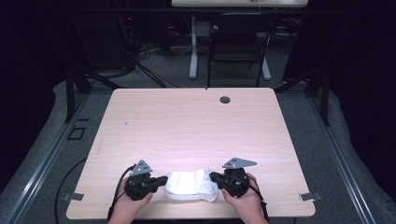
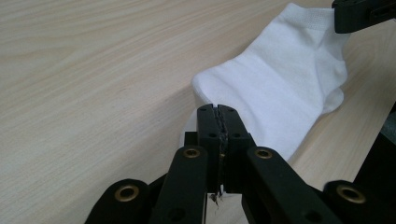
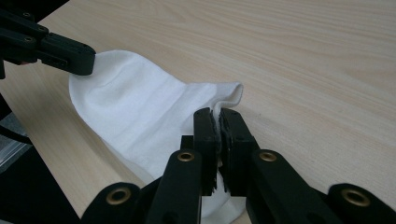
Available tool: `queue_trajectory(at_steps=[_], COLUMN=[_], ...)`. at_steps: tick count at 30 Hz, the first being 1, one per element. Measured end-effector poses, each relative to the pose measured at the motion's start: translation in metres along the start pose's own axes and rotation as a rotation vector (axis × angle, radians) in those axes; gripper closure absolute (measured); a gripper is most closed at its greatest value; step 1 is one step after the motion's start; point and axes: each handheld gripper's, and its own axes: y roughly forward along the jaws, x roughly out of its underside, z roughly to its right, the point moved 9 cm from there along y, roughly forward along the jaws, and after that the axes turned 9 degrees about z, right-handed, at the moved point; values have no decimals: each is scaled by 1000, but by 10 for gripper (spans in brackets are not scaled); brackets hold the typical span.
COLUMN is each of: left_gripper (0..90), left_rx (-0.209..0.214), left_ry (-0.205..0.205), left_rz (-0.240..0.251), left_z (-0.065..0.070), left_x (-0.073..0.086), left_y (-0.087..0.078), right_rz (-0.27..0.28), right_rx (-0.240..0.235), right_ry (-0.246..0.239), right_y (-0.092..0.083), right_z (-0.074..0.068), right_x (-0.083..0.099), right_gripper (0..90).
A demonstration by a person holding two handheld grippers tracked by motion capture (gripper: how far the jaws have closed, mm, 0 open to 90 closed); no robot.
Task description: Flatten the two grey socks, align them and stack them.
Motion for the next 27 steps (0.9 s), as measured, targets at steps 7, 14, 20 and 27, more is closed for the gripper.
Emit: queue_trajectory(at_steps=[7, 14, 20, 27], left_gripper=[893, 893, 892, 892], left_rx=[4, 2, -1, -2], left_ry=[9, 8, 6, 13], left_rz=[-21, -31, -45, -69], left_z=[3, 3, 2, 1], left_x=[6, 11, 15, 21], left_y=[3, 6, 8, 11], right_rz=[-8, -24, -37, -47], right_rx=[8, 6, 4, 11], right_ry=[-8, 9, 10, 3], right_y=[-2, -2, -1, 2], right_z=[1, 2, 2, 3], right_x=[5, 12, 17, 21], right_gripper=[861, 861, 861, 860])
